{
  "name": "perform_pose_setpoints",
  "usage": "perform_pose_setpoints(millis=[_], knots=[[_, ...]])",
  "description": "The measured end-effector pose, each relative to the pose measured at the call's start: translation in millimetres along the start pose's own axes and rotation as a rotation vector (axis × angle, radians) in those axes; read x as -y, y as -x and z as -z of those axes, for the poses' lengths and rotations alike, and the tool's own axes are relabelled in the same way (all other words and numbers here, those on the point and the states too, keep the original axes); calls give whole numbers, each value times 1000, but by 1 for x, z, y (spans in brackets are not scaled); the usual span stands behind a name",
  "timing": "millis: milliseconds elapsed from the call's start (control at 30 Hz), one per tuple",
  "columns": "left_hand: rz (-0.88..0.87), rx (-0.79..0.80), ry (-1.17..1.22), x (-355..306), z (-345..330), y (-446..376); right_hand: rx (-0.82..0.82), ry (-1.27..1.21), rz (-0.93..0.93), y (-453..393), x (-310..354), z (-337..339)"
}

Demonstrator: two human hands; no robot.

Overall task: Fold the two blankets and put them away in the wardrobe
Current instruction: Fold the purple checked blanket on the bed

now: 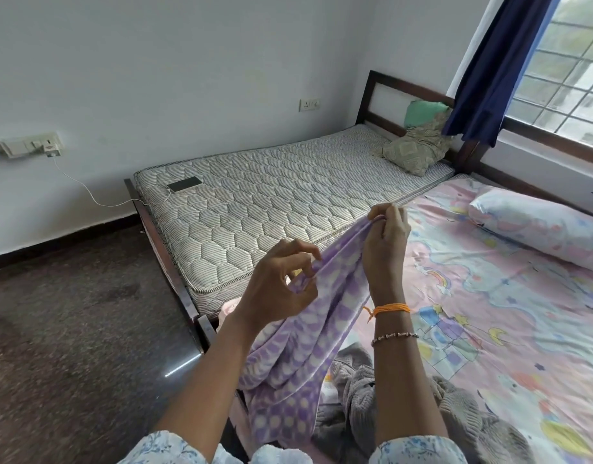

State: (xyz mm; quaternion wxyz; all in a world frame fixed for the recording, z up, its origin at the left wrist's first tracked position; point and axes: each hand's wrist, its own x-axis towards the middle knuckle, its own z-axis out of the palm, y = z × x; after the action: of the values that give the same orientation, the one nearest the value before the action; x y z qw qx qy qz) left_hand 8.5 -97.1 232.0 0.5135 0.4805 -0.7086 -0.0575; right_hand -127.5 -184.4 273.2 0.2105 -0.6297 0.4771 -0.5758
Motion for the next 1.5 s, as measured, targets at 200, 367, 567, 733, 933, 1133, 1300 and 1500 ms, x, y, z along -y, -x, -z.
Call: perform_pose_setpoints(millis=[200, 367, 567, 733, 933, 1133, 1300, 1500], knots=[[190, -25, -39, -4, -5, -4, -10, -6, -79, -3, -4, 8], [378, -83, -162, 5, 1, -3, 41, -15, -35, 2, 0, 5], [661, -236, -58, 2, 13, -14, 171, -5, -73, 6, 0, 7], [699, -227, 93, -2, 23, -15, 454, 238, 91, 9, 13, 12], [590, -180, 145, -14, 18, -21, 725, 429, 197, 21, 27, 2], [418, -170, 177, -20, 21, -24, 536, 356, 247, 19, 28, -1], [362, -126, 75, 2, 15, -9, 278, 309, 258, 14, 36, 4], [300, -190, -101, 22, 8, 10, 214, 335, 225, 13, 34, 5]])
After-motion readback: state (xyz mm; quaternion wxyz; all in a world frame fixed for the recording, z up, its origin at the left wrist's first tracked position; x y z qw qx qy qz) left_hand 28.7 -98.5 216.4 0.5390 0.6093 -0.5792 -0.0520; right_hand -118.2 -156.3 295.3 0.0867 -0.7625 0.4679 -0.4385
